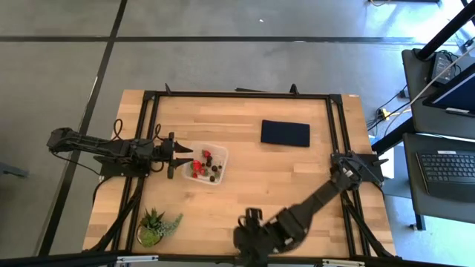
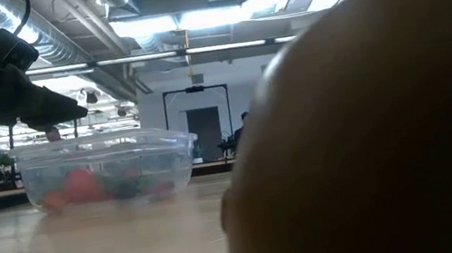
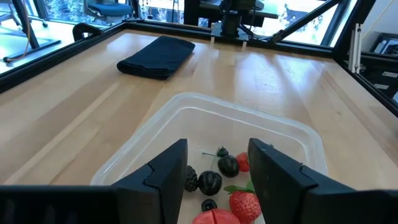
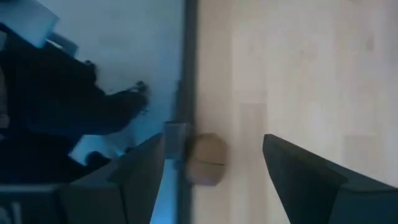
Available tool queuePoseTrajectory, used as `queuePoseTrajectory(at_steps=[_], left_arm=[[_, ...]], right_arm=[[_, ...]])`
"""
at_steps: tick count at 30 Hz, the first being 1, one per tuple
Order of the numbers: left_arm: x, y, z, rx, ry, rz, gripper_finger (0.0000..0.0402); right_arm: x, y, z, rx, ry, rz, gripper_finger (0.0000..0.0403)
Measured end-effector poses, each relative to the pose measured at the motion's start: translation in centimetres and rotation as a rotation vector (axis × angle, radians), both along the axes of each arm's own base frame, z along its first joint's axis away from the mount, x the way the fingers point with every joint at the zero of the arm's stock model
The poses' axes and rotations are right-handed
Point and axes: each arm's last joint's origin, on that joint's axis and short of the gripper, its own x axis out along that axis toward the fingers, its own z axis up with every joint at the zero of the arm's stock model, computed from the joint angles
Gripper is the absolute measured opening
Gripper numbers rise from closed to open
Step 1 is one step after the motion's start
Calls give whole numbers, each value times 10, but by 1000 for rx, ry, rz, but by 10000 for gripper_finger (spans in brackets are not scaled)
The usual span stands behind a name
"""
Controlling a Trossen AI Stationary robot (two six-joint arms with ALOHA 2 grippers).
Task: Pick and placing Produce into tupperware
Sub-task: Put the kiwi into the transparent bin
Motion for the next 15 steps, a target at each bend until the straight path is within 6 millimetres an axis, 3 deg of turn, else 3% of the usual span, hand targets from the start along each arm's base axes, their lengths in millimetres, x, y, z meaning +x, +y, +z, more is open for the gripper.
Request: queuePoseTrajectory(at_steps=[7,15], left_arm=[[0,0,0,0,0,0,166],[0,0,0,0,0,0,169]], right_arm=[[-16,25,2,43,-17,22,272],[-16,30,4,70,-50,32,272]])
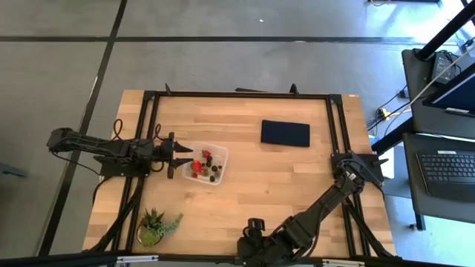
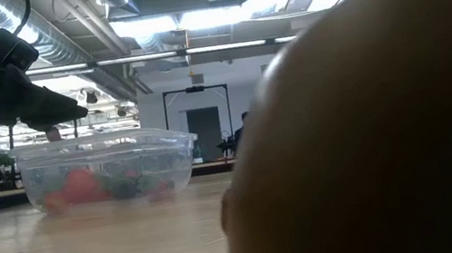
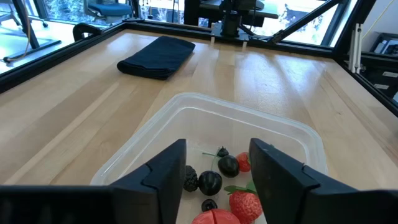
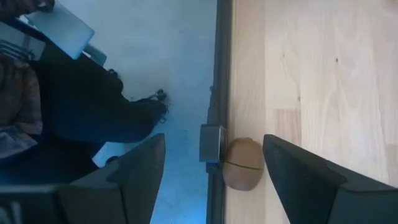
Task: Pick and placing Produce into tupperware
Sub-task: Put the kiwi into the transparent bin
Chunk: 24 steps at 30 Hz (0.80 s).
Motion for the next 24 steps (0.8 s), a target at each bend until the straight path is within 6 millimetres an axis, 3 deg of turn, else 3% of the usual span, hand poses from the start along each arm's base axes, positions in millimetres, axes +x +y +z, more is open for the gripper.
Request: queuePoseTrajectory(at_steps=[24], left_arm=[[0,0,0,0,0,1,164]], right_arm=[[2,0,1,4,-17,-6,272]])
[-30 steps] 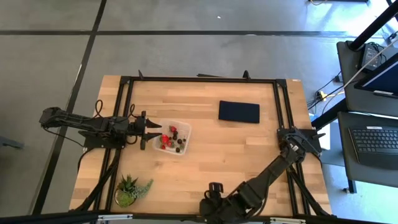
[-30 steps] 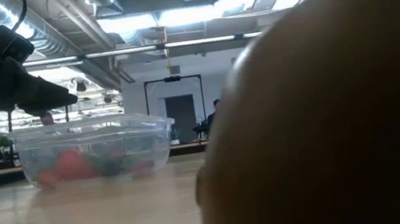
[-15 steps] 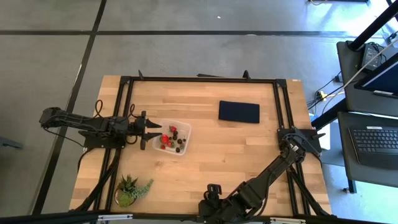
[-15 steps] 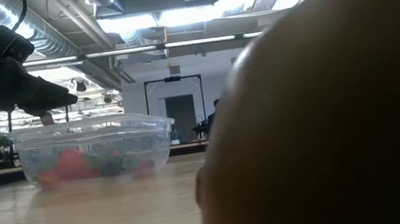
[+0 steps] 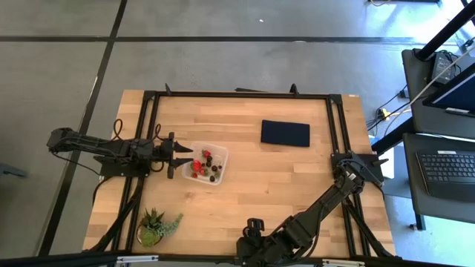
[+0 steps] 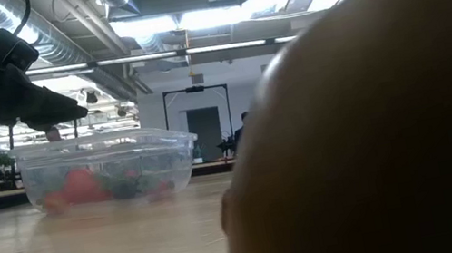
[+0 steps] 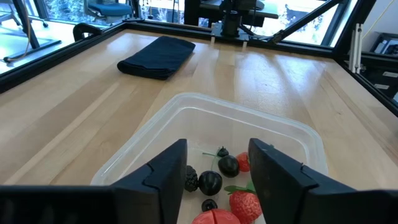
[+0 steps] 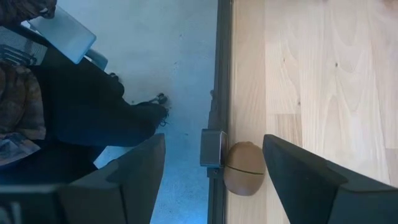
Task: Pick and placing Produce into tupperware
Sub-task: Put the kiwi into the transparent bin
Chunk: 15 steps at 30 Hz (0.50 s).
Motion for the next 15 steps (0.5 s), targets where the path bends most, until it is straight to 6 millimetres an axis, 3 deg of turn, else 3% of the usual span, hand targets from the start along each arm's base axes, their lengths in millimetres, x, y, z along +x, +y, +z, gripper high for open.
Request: queuePoseTrajectory(at_steps=[15], left_arm=[[0,0,0,0,0,0,170]], right_arm=[[1,0,0,-12,-9,17,272]])
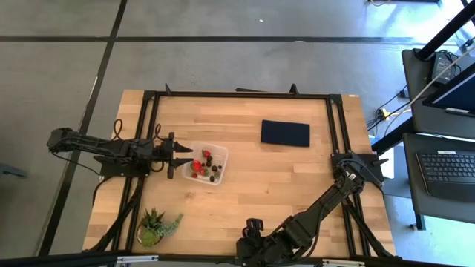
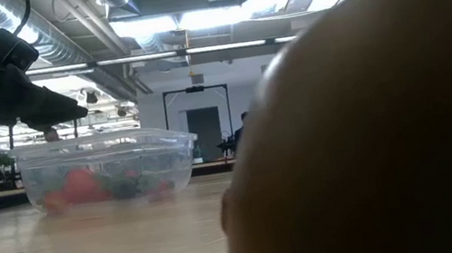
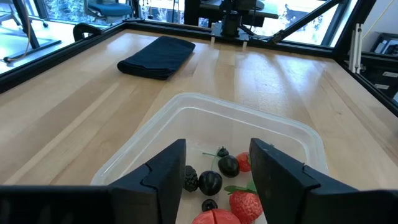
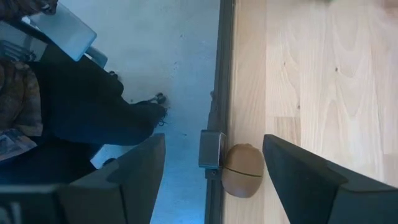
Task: Pick and placing Produce into tupperware
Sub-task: Put the kiwi into the transparent bin
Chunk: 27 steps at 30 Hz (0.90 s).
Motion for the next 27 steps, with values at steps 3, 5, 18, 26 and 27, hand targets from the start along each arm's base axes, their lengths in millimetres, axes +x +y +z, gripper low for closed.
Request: queuePoseTrajectory(at_steps=[3,5,18,26,27], left_arm=[[0,0,0,0,0,0,167],[0,0,0,0,0,0,164],[0,0,0,0,0,0,170],[0,0,0,0,0,0,163],[0,0,0,-1,1,0,162]], right_arm=[[1,1,0,-33,-26,55,272],[1,1,0,-51,-35,80,272],[4,2,3,14,-49,41,272],[5,0,3,13,-49,34,330],[5,0,3,11,-48,36,345]])
